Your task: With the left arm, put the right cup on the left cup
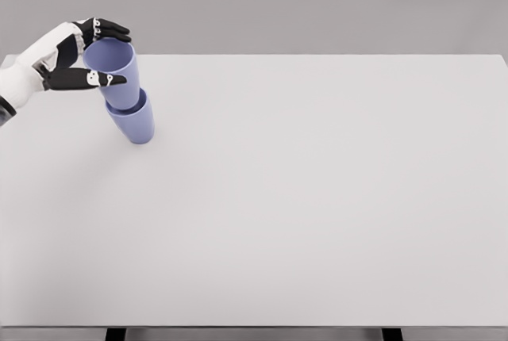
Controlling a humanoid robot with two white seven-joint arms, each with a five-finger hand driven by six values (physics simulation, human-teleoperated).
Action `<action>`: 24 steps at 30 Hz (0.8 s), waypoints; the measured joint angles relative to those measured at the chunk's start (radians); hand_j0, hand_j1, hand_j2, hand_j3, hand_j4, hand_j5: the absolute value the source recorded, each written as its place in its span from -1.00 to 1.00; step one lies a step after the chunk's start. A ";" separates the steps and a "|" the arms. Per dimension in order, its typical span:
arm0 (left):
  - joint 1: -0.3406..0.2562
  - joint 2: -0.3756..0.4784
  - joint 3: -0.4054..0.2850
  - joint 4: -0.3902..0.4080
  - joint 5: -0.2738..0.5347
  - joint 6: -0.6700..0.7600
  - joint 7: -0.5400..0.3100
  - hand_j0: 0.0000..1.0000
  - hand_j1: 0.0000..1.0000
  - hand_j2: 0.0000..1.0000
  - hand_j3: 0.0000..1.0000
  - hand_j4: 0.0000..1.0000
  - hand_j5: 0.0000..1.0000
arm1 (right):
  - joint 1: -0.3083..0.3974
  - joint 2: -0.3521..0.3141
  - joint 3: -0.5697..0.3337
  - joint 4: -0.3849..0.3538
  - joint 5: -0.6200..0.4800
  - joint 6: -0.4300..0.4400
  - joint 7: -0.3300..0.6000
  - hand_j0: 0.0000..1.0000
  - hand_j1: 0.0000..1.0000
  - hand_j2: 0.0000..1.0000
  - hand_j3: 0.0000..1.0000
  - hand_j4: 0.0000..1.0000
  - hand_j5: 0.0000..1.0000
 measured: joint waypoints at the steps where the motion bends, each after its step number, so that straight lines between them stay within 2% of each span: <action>1: -0.002 -0.002 0.000 0.005 0.000 0.000 0.000 0.33 0.33 0.33 0.33 0.33 0.33 | 0.000 0.000 0.000 0.000 0.000 0.000 0.000 1.00 1.00 1.00 1.00 1.00 1.00; 24: -0.005 -0.038 -0.007 0.058 -0.009 -0.001 -0.001 0.34 0.34 0.34 0.34 0.34 0.34 | 0.000 0.000 0.000 0.000 0.000 0.000 0.000 1.00 1.00 1.00 1.00 1.00 1.00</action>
